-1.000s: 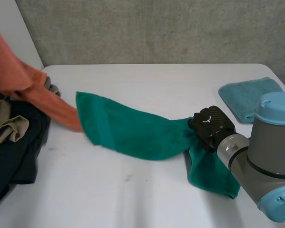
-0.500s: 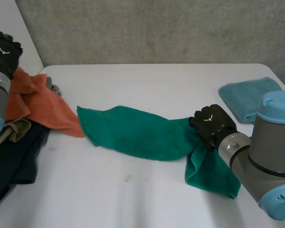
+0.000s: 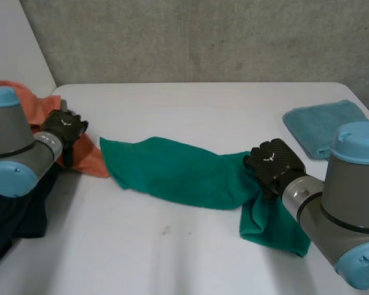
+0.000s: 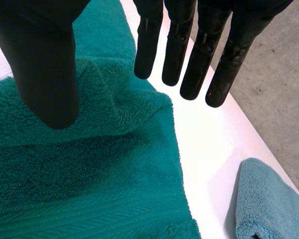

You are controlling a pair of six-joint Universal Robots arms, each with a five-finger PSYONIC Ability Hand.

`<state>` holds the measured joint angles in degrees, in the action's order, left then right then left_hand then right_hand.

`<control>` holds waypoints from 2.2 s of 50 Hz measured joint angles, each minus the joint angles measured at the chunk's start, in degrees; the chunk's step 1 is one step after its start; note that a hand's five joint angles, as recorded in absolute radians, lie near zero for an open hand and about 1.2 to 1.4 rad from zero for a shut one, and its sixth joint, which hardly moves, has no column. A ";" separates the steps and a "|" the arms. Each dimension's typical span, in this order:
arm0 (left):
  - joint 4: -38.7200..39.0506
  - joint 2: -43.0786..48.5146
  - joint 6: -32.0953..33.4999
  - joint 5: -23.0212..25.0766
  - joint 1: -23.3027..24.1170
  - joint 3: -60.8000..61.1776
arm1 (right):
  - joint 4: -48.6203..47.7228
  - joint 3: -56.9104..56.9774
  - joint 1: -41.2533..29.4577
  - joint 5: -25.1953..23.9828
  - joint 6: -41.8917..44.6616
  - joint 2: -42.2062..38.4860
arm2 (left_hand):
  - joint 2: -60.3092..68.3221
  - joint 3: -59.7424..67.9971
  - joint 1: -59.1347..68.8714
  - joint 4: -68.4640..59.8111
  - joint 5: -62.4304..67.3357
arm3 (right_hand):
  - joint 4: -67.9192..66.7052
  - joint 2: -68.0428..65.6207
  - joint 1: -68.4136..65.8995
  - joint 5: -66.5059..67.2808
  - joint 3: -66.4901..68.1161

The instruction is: Fold the laundry.

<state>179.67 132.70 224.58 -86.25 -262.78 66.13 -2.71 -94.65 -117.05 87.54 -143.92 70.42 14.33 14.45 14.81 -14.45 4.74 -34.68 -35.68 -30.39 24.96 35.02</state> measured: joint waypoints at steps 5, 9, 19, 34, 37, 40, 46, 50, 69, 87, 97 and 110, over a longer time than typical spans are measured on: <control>2.53 2.60 4.72 -3.07 -0.91 -1.56 | -0.14 -0.13 0.03 -0.06 0.03 -0.01 | 13.61 13.02 13.51 -13.03 12.28 | 0.00 0.00 0.00 0.00 0.00; 4.39 3.48 6.32 -3.83 -1.27 -1.79 | -0.24 -0.26 0.05 -0.07 0.04 0.02 | 37.54 35.43 38.27 -36.56 35.07 | 0.00 0.00 0.00 0.00 0.00; 7.47 2.24 6.84 -5.55 -1.41 -1.62 | -0.32 -0.47 0.01 -0.07 0.05 0.04 | 52.95 50.22 45.34 -52.32 46.78 | 0.00 0.00 0.00 0.00 0.00; 11.66 -4.71 19.89 -10.94 -4.58 3.61 | -0.31 -0.50 -0.06 -0.09 0.04 0.07 | 53.30 51.37 45.34 -53.11 46.78 | 0.00 0.00 0.01 0.00 -0.01; 10.75 -4.35 22.65 -11.04 -4.97 4.94 | -0.30 -0.46 -0.06 -0.09 0.04 0.07 | 43.19 42.00 39.54 -44.34 40.80 | 4.17 4.91 3.97 -4.16 -4.78; 10.18 -4.13 23.77 -11.11 -5.07 5.81 | -0.30 -0.37 -0.04 -0.08 0.00 0.11 | 19.88 20.75 17.10 -19.27 19.65 | 11.46 12.51 10.20 -11.57 -11.68; 10.03 -6.21 21.07 -11.48 -4.60 6.18 | -0.48 0.05 0.10 0.00 -1.23 0.76 | 2.09 2.62 2.71 -1.56 2.91 | 21.52 23.29 19.19 -20.95 -23.07; 9.94 -9.67 16.32 -11.71 -3.32 6.31 | -0.59 0.51 1.12 -0.17 -4.89 2.46 | 2.04 2.44 2.71 -1.54 2.19 | 21.52 23.29 19.19 -20.95 -23.08; 6.06 -17.47 -10.29 -10.80 20.87 11.10 | 14.86 9.38 10.39 -4.17 -17.12 10.45 | -0.06 0.30 0.24 0.06 -0.77 | 21.52 23.29 19.19 -20.95 -23.08; 6.41 1.60 -10.96 -10.78 26.30 4.51 | 10.59 -4.53 12.77 -12.45 -11.77 7.41 | 5.48 5.25 5.03 -5.28 5.10 | 21.52 23.29 19.19 -20.95 -23.08; 6.43 4.04 -10.84 -10.86 24.86 3.88 | 2.37 -6.52 11.07 -12.39 -19.96 -0.23 | 18.15 17.97 18.40 -18.14 17.02 | 21.52 23.19 19.19 -20.95 -22.90; 5.15 0.77 -5.86 -12.30 25.26 6.31 | -0.83 -3.85 10.07 -11.51 -19.01 1.14 | 53.59 53.22 48.21 -54.16 50.21 | -33.31 -31.03 -23.34 30.87 32.54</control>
<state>184.82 133.47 218.72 -98.55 -237.52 72.43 -3.54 -98.50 -106.98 76.03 -162.93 71.56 67.92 67.67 63.02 -68.62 54.95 -67.99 -66.71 -53.72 55.83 67.56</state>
